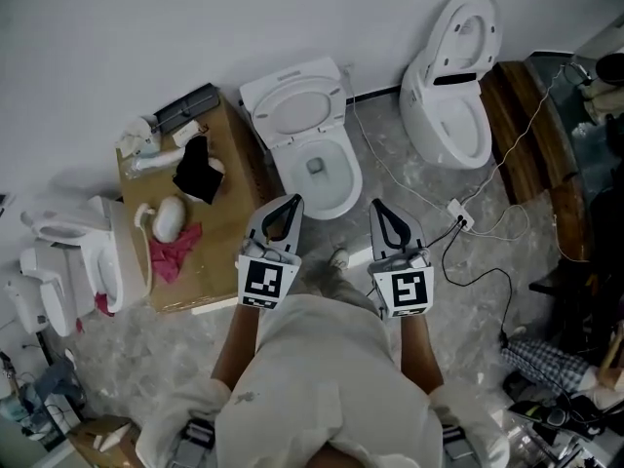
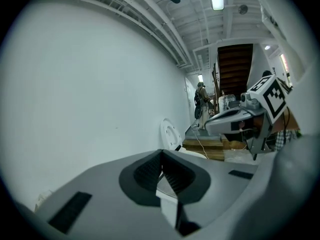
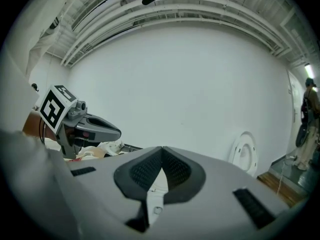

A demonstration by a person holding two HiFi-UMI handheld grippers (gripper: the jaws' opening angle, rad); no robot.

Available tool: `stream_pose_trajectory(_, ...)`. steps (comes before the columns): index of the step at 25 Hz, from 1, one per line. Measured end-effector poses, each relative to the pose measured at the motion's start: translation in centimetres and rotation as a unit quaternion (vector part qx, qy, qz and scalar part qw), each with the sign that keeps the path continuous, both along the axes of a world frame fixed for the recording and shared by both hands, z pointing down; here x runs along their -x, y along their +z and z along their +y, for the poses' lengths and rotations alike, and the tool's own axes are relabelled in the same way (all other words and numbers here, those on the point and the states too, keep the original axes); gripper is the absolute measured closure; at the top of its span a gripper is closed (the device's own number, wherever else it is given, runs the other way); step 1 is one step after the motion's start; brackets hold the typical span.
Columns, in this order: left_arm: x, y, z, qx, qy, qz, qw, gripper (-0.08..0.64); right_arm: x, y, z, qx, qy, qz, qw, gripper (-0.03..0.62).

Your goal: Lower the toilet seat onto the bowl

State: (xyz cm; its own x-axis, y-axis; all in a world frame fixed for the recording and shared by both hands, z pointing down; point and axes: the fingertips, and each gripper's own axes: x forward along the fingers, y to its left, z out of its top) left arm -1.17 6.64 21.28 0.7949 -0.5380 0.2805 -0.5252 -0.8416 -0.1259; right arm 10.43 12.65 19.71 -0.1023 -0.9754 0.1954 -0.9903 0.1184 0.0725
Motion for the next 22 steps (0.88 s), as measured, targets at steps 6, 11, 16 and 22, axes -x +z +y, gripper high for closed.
stream_pose_trajectory(6,0.1,0.3,-1.2,0.003,-0.028,-0.004,0.9996,0.546,0.2,0.1,-2.5,-0.003,-0.034,-0.003,0.999,0.586)
stream_pose_trajectory(11,0.2,1.0,-3.3,0.008,-0.041,0.004,0.9991,0.546,1.1,0.2,-5.3,-0.005,-0.047,-0.004,0.999,0.586)
stream_pose_trajectory(16,-0.2,1.9,-6.4,0.008,-0.035,0.014,0.9992,0.546,1.6,0.8,-8.8,-0.006,-0.052,0.0,0.999,0.586)
stream_pose_trajectory(22,0.2,3.4,-10.6,0.024,-0.032,0.023,0.999,0.546,2.2,2.1,-12.9,0.013,-0.054,0.005,0.998,0.586)
